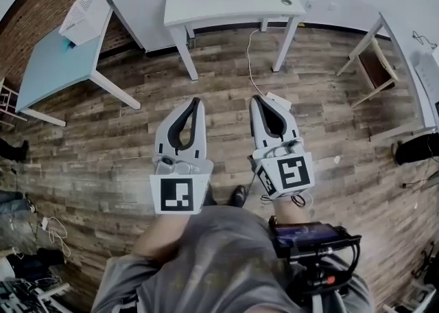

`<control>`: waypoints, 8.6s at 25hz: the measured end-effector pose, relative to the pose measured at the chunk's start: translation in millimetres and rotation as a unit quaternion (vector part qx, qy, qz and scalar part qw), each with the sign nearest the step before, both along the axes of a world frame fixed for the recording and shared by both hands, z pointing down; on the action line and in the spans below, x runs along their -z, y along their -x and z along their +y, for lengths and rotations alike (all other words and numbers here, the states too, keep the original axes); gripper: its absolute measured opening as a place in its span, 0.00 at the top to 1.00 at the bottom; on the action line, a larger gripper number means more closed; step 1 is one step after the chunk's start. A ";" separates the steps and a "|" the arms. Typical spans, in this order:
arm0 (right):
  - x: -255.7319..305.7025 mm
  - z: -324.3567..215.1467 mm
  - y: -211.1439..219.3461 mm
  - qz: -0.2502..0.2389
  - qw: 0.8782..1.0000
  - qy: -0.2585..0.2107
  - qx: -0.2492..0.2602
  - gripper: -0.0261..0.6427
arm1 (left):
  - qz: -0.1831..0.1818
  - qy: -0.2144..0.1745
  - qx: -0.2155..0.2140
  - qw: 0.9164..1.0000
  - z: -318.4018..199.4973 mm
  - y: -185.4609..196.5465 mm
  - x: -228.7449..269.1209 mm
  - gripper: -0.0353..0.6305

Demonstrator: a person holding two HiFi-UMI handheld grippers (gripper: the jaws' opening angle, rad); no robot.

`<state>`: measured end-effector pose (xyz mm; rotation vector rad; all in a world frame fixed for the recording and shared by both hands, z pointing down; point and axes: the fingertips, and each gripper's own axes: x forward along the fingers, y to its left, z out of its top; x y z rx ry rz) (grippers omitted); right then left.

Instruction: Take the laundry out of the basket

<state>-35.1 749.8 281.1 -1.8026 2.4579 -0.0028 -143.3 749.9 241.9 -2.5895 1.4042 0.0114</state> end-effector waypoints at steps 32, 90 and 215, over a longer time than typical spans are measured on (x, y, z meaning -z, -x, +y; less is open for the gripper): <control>20.9 -249.3 70.2 0.060 0.995 -0.001 -0.081 0.95 | 0.073 0.020 -0.083 0.994 -266.4 81.5 -14.4 0.94; -35.7 -621.3 -123.6 0.029 0.997 0.059 -0.035 0.95 | 0.017 0.056 -0.071 0.996 -639.5 -122.1 -49.9 0.94; -201.8 -987.0 -67.8 0.316 0.840 0.353 0.265 0.86 | 0.133 0.100 -0.005 0.986 -961.0 -99.0 -30.8 0.94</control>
